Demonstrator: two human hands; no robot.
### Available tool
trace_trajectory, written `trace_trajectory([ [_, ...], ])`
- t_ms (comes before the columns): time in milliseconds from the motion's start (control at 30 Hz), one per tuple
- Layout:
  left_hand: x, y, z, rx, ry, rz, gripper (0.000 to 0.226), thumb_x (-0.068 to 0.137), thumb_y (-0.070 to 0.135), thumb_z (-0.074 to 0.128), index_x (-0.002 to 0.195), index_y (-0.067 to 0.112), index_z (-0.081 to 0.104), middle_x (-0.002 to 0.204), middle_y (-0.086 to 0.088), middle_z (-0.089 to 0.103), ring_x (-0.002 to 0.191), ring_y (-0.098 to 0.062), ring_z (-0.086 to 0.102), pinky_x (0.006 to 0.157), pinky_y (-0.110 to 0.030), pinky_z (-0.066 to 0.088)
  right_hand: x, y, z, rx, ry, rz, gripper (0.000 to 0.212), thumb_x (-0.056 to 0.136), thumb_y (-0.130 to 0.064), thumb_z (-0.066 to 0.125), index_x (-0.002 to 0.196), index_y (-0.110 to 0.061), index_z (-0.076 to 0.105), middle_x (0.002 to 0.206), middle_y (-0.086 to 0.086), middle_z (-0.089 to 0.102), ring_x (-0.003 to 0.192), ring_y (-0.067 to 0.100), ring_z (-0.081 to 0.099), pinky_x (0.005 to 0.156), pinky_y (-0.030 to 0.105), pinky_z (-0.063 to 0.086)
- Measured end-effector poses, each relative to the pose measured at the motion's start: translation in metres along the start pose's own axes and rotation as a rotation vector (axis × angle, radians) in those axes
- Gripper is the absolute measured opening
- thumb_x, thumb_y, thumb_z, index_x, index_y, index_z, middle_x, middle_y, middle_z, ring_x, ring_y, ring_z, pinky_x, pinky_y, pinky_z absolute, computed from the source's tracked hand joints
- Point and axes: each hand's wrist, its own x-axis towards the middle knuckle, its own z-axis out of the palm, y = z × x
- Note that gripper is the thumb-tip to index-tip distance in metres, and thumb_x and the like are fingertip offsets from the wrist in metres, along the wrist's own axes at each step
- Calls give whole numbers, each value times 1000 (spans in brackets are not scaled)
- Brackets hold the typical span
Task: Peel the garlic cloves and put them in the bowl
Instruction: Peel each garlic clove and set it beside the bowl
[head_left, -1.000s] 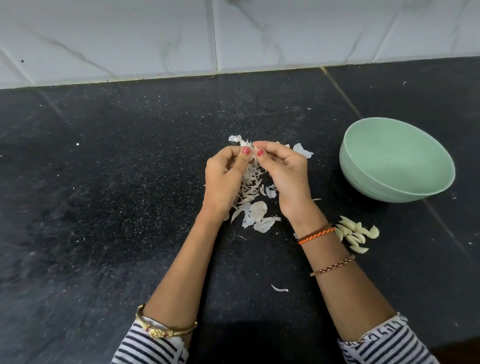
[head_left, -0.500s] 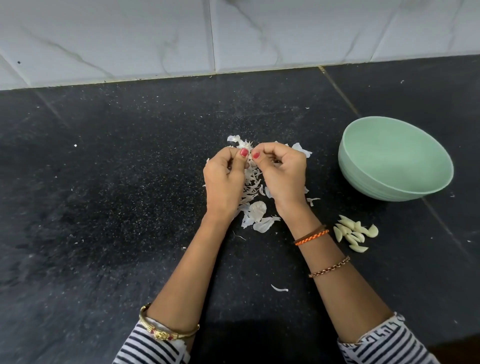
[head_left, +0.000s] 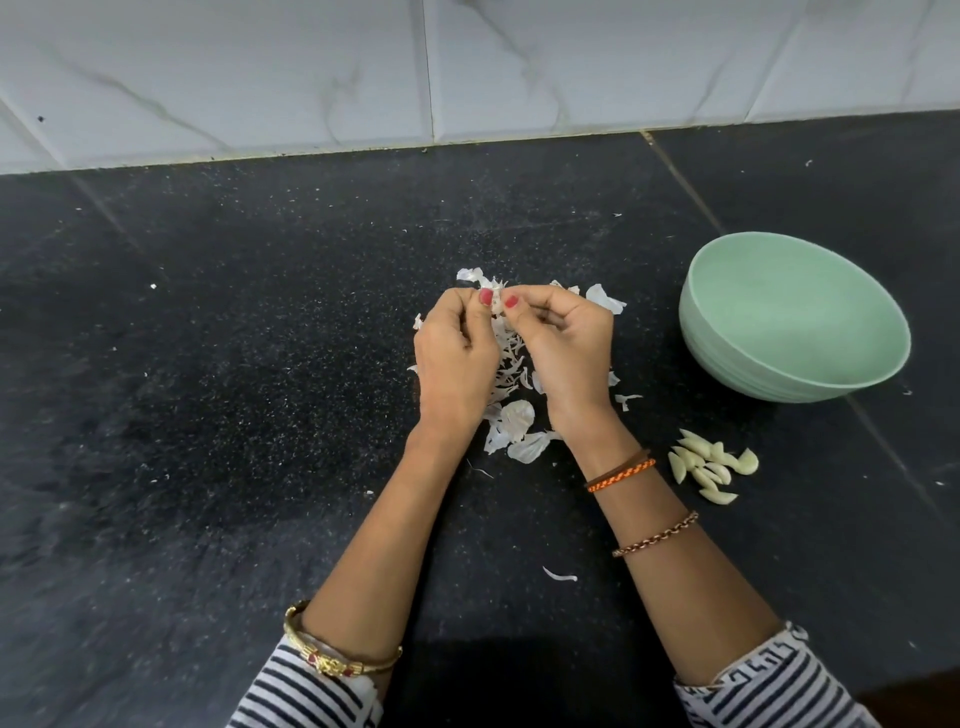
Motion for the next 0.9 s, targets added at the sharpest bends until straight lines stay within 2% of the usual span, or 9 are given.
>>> trace_trajectory([
  [100, 0, 0, 1, -28, -17, -52, 31, 98, 16, 44, 68, 16, 47, 57, 9, 40, 47, 0, 35, 52, -17, 33, 0, 1, 0, -36, 17, -15, 11, 84, -2, 64, 82, -12, 69, 76, -6, 66, 71, -3, 63, 67, 13, 50],
  [200, -1, -1, 2, -76, -11, -63, 39, 100, 19, 41, 61, 16, 39, 55, 8, 36, 49, -1, 29, 51, -21, 30, 1, 2, -1, -41, 40, -8, 6, 83, -3, 66, 85, -8, 69, 76, -7, 66, 70, -4, 63, 67, 12, 49],
  [300, 0, -1, 0, -70, -12, -52, 36, 99, 22, 42, 63, 17, 44, 56, 10, 37, 49, -1, 32, 52, -18, 31, 0, 2, 1, -30, 14, -8, 5, 81, -3, 67, 84, -6, 69, 76, -5, 67, 70, -3, 64, 67, 13, 50],
  [433, 2, -2, -2, -58, -15, -42, 33, 99, 21, 42, 72, 4, 51, 58, 8, 38, 50, 0, 32, 52, -17, 31, 0, 2, 0, -6, -27, 25, 3, 81, -6, 69, 82, -9, 69, 77, -1, 67, 70, 0, 63, 69, 15, 51],
  [600, 2, 0, -2, -56, -54, -51, 39, 100, 21, 40, 77, -9, 52, 60, 0, 39, 53, -2, 31, 50, -20, 32, 3, 0, -4, -170, -82, -63, 11, 86, -10, 64, 78, -6, 69, 69, -3, 64, 67, 3, 58, 66, 16, 50],
  [700, 1, 1, 1, -82, -81, -59, 41, 100, 20, 39, 80, -13, 53, 66, -9, 44, 60, -13, 37, 55, -30, 36, 3, -2, -4, -142, -99, 49, 21, 89, -11, 59, 69, -5, 66, 63, 0, 60, 60, -1, 54, 60, 11, 46],
  [800, -1, 2, 2, -89, -101, -51, 43, 99, 25, 39, 81, -10, 56, 70, -10, 51, 65, -17, 43, 61, -34, 40, 5, -3, -5, -71, -117, 189, 23, 89, -13, 60, 74, 3, 66, 61, -3, 57, 54, -8, 52, 55, 6, 40],
  [900, -1, 1, 1, -60, -84, -33, 41, 99, 26, 39, 83, -8, 57, 71, -11, 55, 66, -16, 45, 61, -36, 42, 4, -4, -6, -24, -113, 176, 14, 85, -13, 65, 76, -3, 70, 73, -1, 68, 70, -3, 61, 63, 8, 45],
])
